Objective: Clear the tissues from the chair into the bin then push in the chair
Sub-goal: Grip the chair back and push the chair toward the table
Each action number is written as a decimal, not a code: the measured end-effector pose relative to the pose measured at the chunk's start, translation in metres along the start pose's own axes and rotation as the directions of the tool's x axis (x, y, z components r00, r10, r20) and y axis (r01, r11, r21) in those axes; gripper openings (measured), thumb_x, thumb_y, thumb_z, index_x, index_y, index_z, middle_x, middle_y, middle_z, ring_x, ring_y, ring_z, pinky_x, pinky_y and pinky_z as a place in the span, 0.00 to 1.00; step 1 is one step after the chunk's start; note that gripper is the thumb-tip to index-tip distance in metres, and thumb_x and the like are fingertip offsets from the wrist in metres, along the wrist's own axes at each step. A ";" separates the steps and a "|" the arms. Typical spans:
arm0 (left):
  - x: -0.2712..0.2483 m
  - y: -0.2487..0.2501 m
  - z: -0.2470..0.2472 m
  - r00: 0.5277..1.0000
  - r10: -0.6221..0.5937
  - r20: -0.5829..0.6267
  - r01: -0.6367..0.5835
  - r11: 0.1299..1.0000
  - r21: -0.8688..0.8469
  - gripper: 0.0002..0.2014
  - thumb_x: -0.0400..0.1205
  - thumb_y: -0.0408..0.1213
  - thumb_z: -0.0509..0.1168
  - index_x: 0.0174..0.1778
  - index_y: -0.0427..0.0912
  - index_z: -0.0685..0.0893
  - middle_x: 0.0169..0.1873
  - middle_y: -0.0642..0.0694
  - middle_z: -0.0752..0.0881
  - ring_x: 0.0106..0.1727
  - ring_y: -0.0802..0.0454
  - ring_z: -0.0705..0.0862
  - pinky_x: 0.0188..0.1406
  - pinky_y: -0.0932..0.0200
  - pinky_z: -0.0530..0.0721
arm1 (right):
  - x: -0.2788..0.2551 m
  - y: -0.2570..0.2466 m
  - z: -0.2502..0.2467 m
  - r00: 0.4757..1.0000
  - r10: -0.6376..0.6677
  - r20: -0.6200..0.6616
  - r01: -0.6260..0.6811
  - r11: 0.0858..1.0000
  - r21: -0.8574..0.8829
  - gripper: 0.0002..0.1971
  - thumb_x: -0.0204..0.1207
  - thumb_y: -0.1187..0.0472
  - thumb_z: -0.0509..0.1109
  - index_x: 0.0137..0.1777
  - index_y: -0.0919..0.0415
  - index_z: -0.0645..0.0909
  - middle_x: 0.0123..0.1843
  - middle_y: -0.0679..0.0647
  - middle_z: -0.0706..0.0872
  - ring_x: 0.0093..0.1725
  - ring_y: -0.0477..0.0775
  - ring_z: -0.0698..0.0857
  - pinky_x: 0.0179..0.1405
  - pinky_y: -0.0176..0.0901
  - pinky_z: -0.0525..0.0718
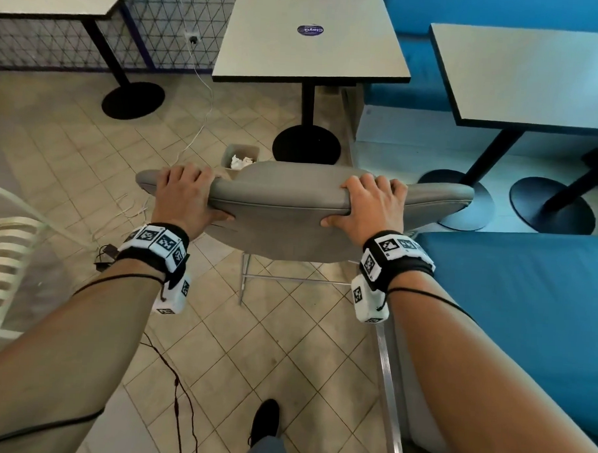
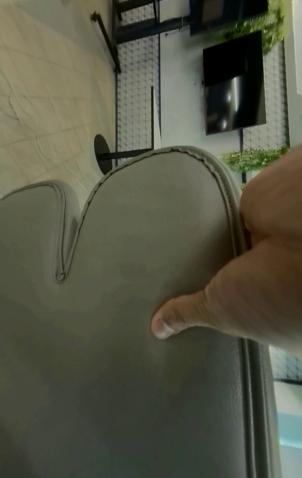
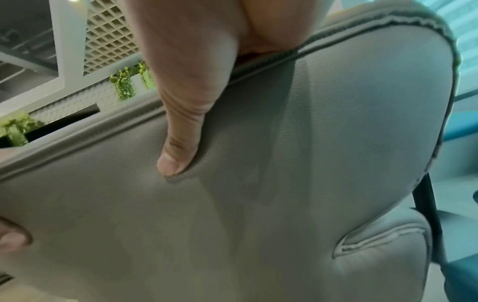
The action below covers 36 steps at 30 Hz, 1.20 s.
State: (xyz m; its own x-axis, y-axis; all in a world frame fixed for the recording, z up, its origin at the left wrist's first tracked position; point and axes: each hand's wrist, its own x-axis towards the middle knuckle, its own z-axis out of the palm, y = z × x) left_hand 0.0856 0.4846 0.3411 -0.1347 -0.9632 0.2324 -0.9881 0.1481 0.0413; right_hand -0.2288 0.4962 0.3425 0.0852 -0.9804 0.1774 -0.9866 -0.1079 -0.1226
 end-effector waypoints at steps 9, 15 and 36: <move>0.078 -0.011 0.022 0.996 0.076 -0.050 -0.077 0.997 -0.016 0.38 0.60 0.62 0.79 0.61 0.45 0.79 0.51 0.41 0.81 0.55 0.38 0.76 0.62 0.40 0.67 | 0.079 0.021 0.011 1.000 -0.008 -0.013 0.007 0.999 -0.031 0.38 0.60 0.25 0.72 0.65 0.50 0.78 0.60 0.53 0.83 0.62 0.61 0.78 0.70 0.59 0.64; 0.137 -0.033 0.033 0.994 0.100 -0.051 -0.101 0.995 -0.026 0.37 0.61 0.61 0.79 0.60 0.44 0.78 0.52 0.41 0.81 0.55 0.37 0.76 0.63 0.40 0.67 | 0.137 0.011 0.020 1.000 0.023 0.005 -0.023 1.000 -0.018 0.38 0.60 0.26 0.72 0.65 0.49 0.78 0.60 0.52 0.83 0.63 0.61 0.77 0.70 0.59 0.63; 0.363 -0.049 0.093 0.989 0.092 -0.118 -0.096 0.995 -0.029 0.38 0.62 0.62 0.79 0.62 0.43 0.79 0.53 0.39 0.82 0.56 0.36 0.77 0.62 0.39 0.69 | 0.382 0.061 0.052 1.000 0.000 0.016 -0.001 1.000 0.018 0.35 0.57 0.27 0.74 0.60 0.47 0.79 0.57 0.52 0.84 0.60 0.61 0.78 0.68 0.59 0.64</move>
State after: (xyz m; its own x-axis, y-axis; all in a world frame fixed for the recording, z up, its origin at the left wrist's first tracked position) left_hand 0.0781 0.1069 0.3326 -0.2155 -0.9123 0.3483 -0.9680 0.2466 0.0472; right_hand -0.2489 0.1069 0.3518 0.0869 -0.9829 0.1621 -0.9840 -0.1102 -0.1403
